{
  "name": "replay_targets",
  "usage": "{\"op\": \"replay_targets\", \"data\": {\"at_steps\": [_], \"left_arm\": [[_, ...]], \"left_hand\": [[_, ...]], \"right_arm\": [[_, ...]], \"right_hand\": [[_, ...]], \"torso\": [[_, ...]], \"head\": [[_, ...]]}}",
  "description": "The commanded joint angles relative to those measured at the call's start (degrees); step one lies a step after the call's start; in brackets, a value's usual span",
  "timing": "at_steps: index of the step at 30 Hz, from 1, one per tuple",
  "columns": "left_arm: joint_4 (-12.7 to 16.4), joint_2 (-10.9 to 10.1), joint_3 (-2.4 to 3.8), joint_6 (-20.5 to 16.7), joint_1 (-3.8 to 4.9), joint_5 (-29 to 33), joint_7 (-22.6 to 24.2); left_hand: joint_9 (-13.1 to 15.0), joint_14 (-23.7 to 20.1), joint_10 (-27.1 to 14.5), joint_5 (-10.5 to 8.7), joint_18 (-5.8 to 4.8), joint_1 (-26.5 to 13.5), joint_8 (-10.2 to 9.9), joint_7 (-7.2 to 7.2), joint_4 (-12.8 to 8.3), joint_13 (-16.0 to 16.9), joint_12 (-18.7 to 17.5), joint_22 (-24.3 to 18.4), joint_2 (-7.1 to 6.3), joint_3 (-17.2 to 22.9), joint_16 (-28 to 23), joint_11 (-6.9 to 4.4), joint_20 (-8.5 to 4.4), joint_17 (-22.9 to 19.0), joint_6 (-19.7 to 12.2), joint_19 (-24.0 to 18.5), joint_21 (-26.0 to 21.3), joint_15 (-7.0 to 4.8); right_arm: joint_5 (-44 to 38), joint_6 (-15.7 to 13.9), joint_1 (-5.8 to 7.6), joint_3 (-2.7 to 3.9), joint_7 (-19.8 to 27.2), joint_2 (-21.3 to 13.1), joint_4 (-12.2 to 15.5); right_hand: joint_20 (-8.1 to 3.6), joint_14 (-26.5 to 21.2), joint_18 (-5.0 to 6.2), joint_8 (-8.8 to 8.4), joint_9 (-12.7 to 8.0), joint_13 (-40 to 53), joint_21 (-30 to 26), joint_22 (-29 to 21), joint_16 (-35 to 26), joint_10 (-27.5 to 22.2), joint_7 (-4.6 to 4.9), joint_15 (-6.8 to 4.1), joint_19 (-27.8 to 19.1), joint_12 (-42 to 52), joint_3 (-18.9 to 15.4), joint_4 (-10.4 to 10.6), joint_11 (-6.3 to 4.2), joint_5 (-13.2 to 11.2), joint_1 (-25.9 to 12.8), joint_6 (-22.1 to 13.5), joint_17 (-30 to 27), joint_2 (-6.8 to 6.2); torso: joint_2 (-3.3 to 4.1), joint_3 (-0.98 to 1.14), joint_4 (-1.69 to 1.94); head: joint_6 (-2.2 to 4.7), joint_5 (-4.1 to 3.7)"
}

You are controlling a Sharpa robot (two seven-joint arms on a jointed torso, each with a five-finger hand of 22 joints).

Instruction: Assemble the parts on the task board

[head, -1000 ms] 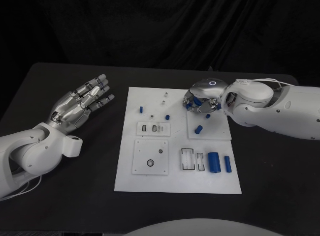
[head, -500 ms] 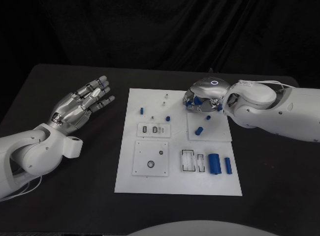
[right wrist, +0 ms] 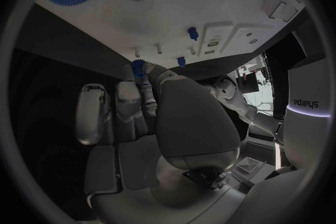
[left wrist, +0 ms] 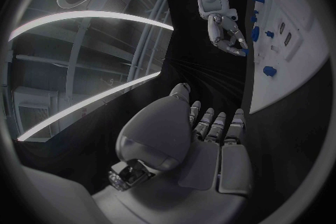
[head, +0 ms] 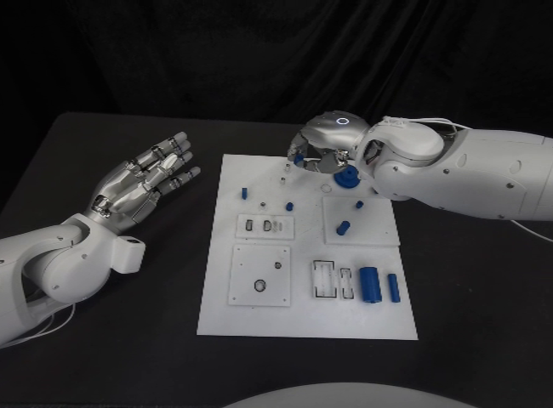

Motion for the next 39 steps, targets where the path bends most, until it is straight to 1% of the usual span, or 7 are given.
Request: {"op": "replay_targets", "data": {"at_steps": [1, 6, 9, 13, 15, 21, 39], "left_arm": [[0.1, 0.2, 0.05, 1.0, 0.08, 0.3, 7.5], [0.0, 0.2, 0.05, 1.0, 0.07, 0.3, 7.4], [0.0, 0.3, 0.05, 1.0, 0.07, 0.3, 7.3], [-0.1, 0.4, 0.06, 1.1, 0.07, 0.3, 7.1], [-0.1, 0.5, 0.06, 1.1, 0.07, 0.3, 7.1], [-0.5, 0.8, 0.06, 1.2, 0.07, 0.3, 7.0], [-1.0, 1.3, 0.06, 1.5, 0.07, 0.3, 6.7]], "left_hand": [[0.0, 0.1, -0.5, 0.19, 0.49, 0.6, -0.1, 0.02, 0.0, 0.0, 0.1, 0.0, 0.19, 0.3, 0.3, -0.01, 0.37, 0.1, -0.2, -0.1, 0.4, 0.25], [0.0, 0.1, -0.5, 0.23, 0.49, 0.6, -0.1, -0.01, -0.1, 0.0, 0.1, 0.0, 0.18, 0.3, 0.3, 0.0, 0.39, 0.1, -0.2, -0.1, 0.4, 0.28], [0.0, 0.1, -0.5, 0.23, 0.49, 0.6, -0.1, -0.01, -0.1, 0.0, 0.1, 0.0, 0.18, 0.3, 0.3, 0.0, 0.39, 0.1, -0.2, -0.1, 0.4, 0.28], [0.0, 0.1, -0.5, 0.37, 0.48, 0.6, 0.0, 0.06, -0.2, 0.0, 0.2, 0.1, 0.16, 0.5, 0.4, 0.01, 0.41, 0.1, 0.0, 0.0, 0.4, 0.32], [0.0, 0.1, -0.5, 0.37, 0.48, 0.6, 0.0, 0.06, -0.2, 0.0, 0.2, 0.1, 0.16, 0.5, 0.4, 0.01, 0.41, 0.1, 0.0, 0.0, 0.4, 0.32], [0.0, 0.1, -0.6, 0.45, 0.47, 0.6, -0.1, -0.04, -0.3, 0.0, 0.1, 0.1, 0.11, 0.7, 0.4, 0.03, 0.42, 0.1, -0.3, 0.0, 0.4, 0.37], [0.0, 0.1, -0.6, 0.48, 0.46, 0.6, -0.1, -0.11, -0.3, 0.0, 0.2, 0.1, 0.09, 0.8, 0.4, 0.04, 0.42, 0.1, -0.3, 0.0, 0.5, 0.39]], "right_arm": [[2.4, 1.0, -0.04, 0.05, 0.7, 1.5, -2.0], [2.6, 1.6, -0.29, 0.06, 0.6, 3.2, -3.9], [2.7, 2.1, -0.38, 0.06, 0.4, 3.9, -4.6], [2.7, 3.0, -0.44, 0.06, -0.1, 4.5, -5.2], [2.7, 3.4, -0.46, 0.06, -0.4, 4.8, -5.5], [2.7, 4.3, -0.6, 0.06, -1.0, 5.0, -6.0], [2.7, 4.9, -1.57, 0.06, -1.1, 6.0, -7.4]], "right_hand": [[0.23, 0.0, -0.77, -0.58, -0.1, 0.0, -0.2, 0.1, -0.2, 3.2, 0.48, 0.4, -0.3, -0.6, 0.2, 0.2, -2.53, -0.2, 0.1, -0.6, 0.1, -0.4], [0.43, 0.3, -0.82, -0.9, 0.0, 0.0, 0.0, 0.4, 0.1, 3.1, 0.55, 0.56, -0.2, -1.3, 0.0, 0.4, -2.37, -1.0, -0.2, -0.9, 0.7, -0.51], [0.49, 0.3, -0.83, -1.17, 0.0, 0.0, 0.0, 0.5, 0.1, 3.1, 0.51, 0.59, -0.1, -1.5, 0.0, 0.4, -2.35, -1.1, -0.1, -1.2, 0.8, -0.55], [0.55, 0.2, -0.82, -1.42, -0.1, 0.0, 0.0, 0.5, 0.0, 3.0, 0.44, 0.63, -0.2, -1.8, 0.1, 0.4, -2.31, -1.1, 0.0, -1.5, 0.7, -0.58], [0.55, 0.2, -0.78, -1.43, -0.1, 0.0, -0.1, 0.4, 0.0, 3.0, 0.44, 0.63, -0.3, -1.8, 0.1, 0.4, -2.31, -1.1, 0.0, -1.5, 0.6, -0.58], [0.66, 0.0, -0.72, -1.61, 0.0, -0.1, -0.3, 0.2, -0.3, 2.7, 0.42, 0.76, -0.5, -2.4, 0.0, 0.5, -2.14, -1.1, -0.3, -1.6, 0.3, -0.83], [0.75, -0.3, -0.65, -1.79, 0.0, -0.1, -0.5, -0.1, -0.6, 2.5, 0.39, 0.86, -0.7, -2.8, -0.1, 0.7, -2.04, -1.2, -0.5, -1.8, -0.2, -0.87]], "torso": [[-0.03, -0.07, 0.1], [0.01, -0.03, 0.03], [0.05, -0.07, 0.19], [0.05, -0.06, 0.24], [0.02, 0.0, 0.17], [-0.01, -0.02, -0.04], [-0.04, -0.03, -0.08]], "head": [[0.17, -0.15], [0.12, -0.32], [0.05, -0.68], [0.04, -0.92], [0.05, -0.88], [-0.07, -0.74], [-0.27, -0.53]]}}
